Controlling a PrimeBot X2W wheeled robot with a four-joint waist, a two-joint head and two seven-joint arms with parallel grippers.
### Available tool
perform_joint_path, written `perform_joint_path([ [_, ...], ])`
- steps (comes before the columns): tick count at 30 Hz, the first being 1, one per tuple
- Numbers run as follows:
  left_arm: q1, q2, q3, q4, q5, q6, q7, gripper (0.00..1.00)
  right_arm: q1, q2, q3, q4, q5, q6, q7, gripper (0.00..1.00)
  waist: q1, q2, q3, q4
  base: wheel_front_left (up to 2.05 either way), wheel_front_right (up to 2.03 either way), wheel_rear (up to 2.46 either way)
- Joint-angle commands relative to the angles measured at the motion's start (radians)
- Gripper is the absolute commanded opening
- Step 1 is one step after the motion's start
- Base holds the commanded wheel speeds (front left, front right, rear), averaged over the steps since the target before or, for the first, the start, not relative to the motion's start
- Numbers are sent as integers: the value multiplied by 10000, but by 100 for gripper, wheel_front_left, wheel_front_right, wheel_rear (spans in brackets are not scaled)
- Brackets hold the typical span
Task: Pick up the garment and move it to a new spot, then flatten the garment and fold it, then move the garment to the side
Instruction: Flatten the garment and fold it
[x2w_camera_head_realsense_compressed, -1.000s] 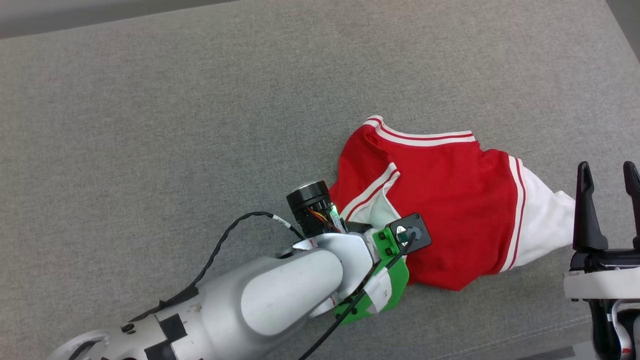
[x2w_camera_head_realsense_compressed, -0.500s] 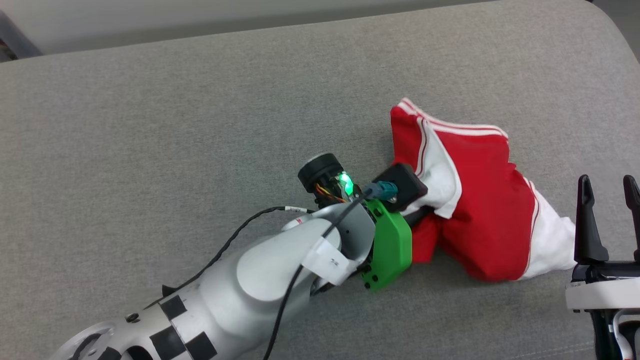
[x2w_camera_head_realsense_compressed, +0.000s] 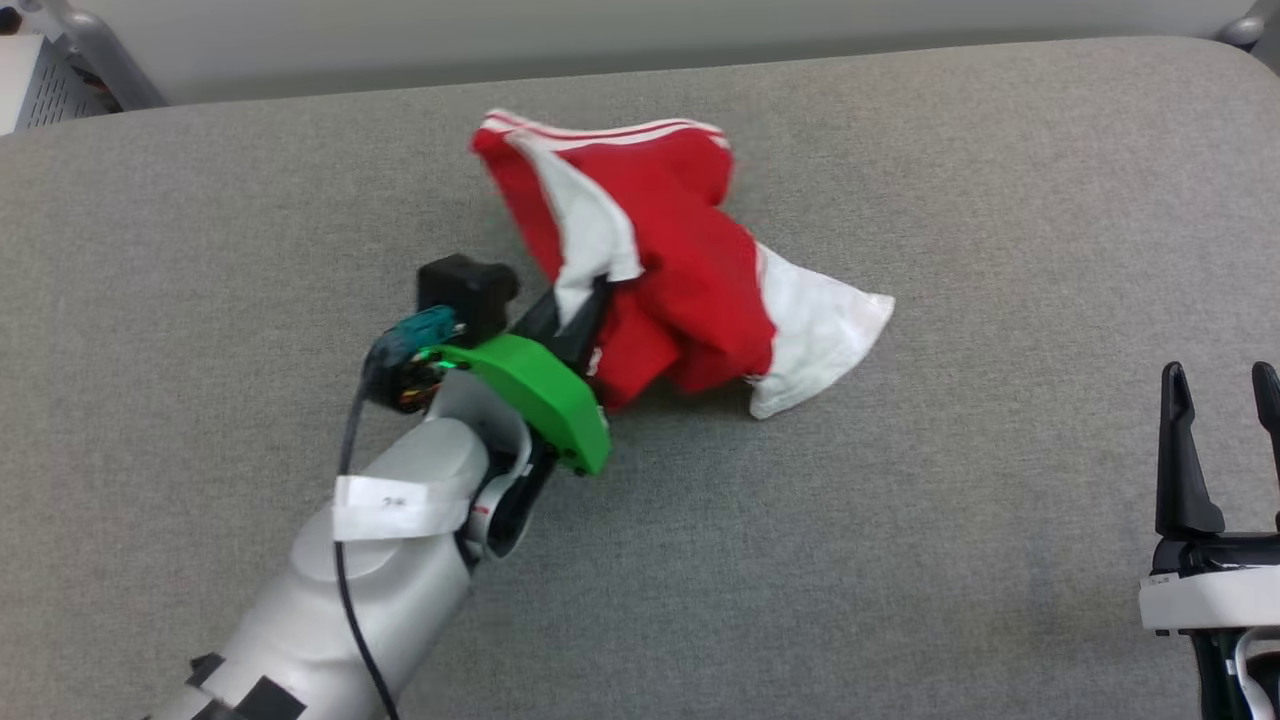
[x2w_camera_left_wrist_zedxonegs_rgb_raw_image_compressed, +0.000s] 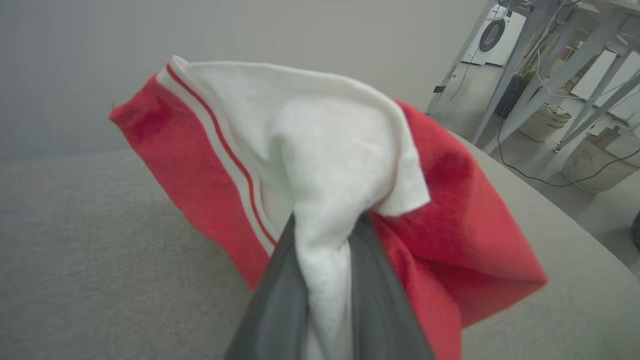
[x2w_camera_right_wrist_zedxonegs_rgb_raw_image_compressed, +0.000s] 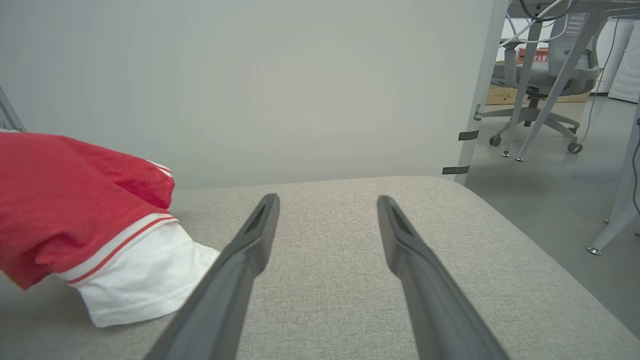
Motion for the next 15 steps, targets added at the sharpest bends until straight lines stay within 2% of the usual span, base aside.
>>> perform_joint_path([
  [1,290,143,275,123,-153,123,-121,0,92,-49,-27,44,12,-6,-45,100,-1,0,10,7,0,0,0],
  [4,958,399,1157,463,-365,338,-224,0,78,-99,-56,76,36,-6,-45,100,-1,0,34,3,0,0,0],
  [8,1897,574,2938,429,-122,534,-239,0,100,-104,-134,53,31,-6,-45,100,-1,0,87,31,0,0,0],
  [12,3039,450,4787,284,377,570,-242,0,145,-64,-194,47,1,-6,-45,100,-1,0,104,59,0,0,0],
  [15,3755,258,5775,271,744,608,-243,0,161,-22,-214,61,-33,-6,-45,100,-1,0,97,76,0,0,0],
])
